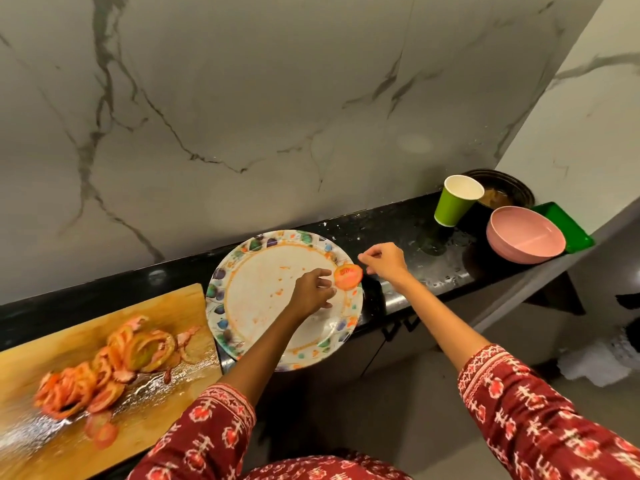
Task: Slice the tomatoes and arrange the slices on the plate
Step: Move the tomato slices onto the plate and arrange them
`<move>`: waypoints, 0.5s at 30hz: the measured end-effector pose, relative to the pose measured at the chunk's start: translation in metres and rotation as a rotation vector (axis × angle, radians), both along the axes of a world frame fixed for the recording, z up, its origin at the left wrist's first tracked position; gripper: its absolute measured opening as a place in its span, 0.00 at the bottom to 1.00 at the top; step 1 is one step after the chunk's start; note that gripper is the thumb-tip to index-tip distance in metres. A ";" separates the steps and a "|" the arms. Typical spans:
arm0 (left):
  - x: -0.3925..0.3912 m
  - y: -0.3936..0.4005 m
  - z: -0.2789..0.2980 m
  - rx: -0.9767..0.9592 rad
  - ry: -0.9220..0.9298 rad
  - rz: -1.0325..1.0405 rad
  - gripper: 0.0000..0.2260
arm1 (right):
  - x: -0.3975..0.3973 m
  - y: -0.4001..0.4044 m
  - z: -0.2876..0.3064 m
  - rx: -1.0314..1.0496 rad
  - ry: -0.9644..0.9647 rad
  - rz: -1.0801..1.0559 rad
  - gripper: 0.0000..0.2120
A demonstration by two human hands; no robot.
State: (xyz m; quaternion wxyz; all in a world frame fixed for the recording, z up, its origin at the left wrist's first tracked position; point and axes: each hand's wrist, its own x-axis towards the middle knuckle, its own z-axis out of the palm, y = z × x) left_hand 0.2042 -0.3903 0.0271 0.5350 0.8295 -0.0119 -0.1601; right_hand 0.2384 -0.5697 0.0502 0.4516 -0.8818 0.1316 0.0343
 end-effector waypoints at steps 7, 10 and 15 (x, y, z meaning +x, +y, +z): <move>-0.010 0.052 0.001 0.135 -0.248 0.130 0.12 | -0.005 0.039 0.012 -0.045 -0.204 0.051 0.11; -0.027 0.088 0.001 0.199 -0.340 0.174 0.11 | -0.011 0.075 0.002 -0.022 -0.216 0.154 0.10; -0.063 0.165 0.009 0.269 -0.353 0.290 0.12 | -0.016 0.144 -0.009 0.032 -0.178 0.265 0.09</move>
